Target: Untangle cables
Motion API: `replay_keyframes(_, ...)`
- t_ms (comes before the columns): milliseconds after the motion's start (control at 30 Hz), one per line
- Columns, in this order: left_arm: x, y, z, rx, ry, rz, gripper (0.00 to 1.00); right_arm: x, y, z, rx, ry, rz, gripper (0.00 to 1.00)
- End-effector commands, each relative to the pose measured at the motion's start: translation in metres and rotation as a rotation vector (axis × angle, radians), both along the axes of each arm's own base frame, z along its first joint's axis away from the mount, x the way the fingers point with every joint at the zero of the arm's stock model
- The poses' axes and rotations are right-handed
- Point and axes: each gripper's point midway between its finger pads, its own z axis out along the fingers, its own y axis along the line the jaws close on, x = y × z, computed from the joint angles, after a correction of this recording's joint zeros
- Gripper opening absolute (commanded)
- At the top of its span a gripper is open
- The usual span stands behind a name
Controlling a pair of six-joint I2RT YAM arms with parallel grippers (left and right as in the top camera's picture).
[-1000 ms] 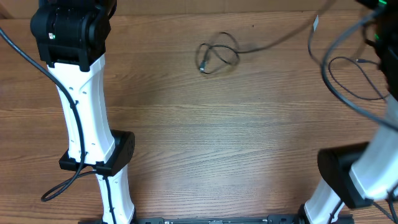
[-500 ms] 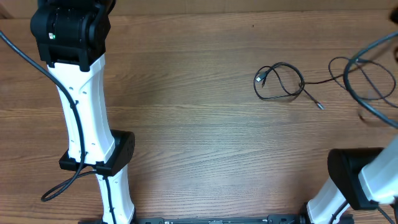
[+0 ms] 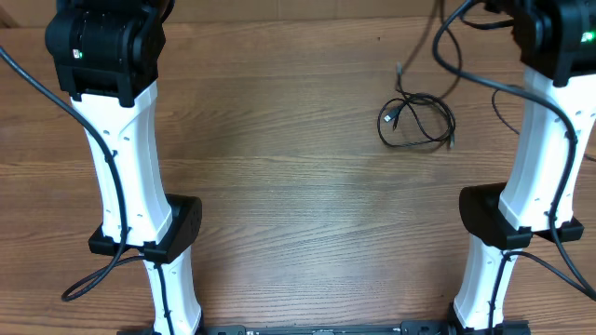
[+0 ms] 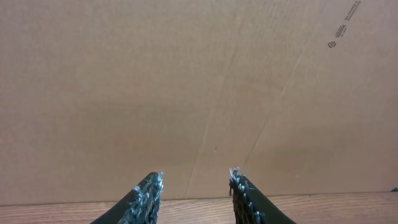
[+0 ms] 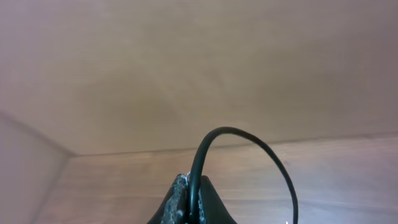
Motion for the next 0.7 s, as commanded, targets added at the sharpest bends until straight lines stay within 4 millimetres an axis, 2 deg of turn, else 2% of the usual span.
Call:
replay_keyframes(0,0.004,0.001,-0.005,-0.009,0.012,0.003,0.38,-0.023,0.004,0.04,0.017,-0.115,0.046,0.04)
replay_keyframes(133,0.004,0.001,-0.005,-0.008,0.012,0.004,0.39,-0.031,-0.006,0.064,0.013,-0.19,0.007,0.04)
replay_keyframes(267,0.004,0.003,-0.005,-0.007,0.01,0.012,0.39,-0.043,-0.033,0.096,-0.046,-0.299,-0.13,0.04)
replay_keyframes(300,0.004,0.003,-0.005,-0.007,0.01,0.012,0.39,-0.049,-0.045,0.107,-0.073,-0.334,-0.191,0.04)
replay_keyframes(400,0.004,0.003,-0.005,-0.006,0.011,0.014,0.39,-0.064,-0.078,0.123,-0.134,-0.375,-0.364,0.04)
replay_keyframes(433,0.005,0.003,-0.005,-0.006,0.011,0.014,0.39,-0.076,-0.104,0.129,-0.19,-0.385,-0.5,0.04)
replay_keyframes(567,0.005,0.003,-0.005,-0.006,0.01,0.014,0.39,-0.111,-0.164,0.137,-0.318,-0.36,-0.847,0.04)
replay_keyframes(667,0.005,0.003,-0.004,-0.007,0.007,0.014,0.39,-0.139,-0.196,0.135,-0.384,-0.312,-1.07,0.04)
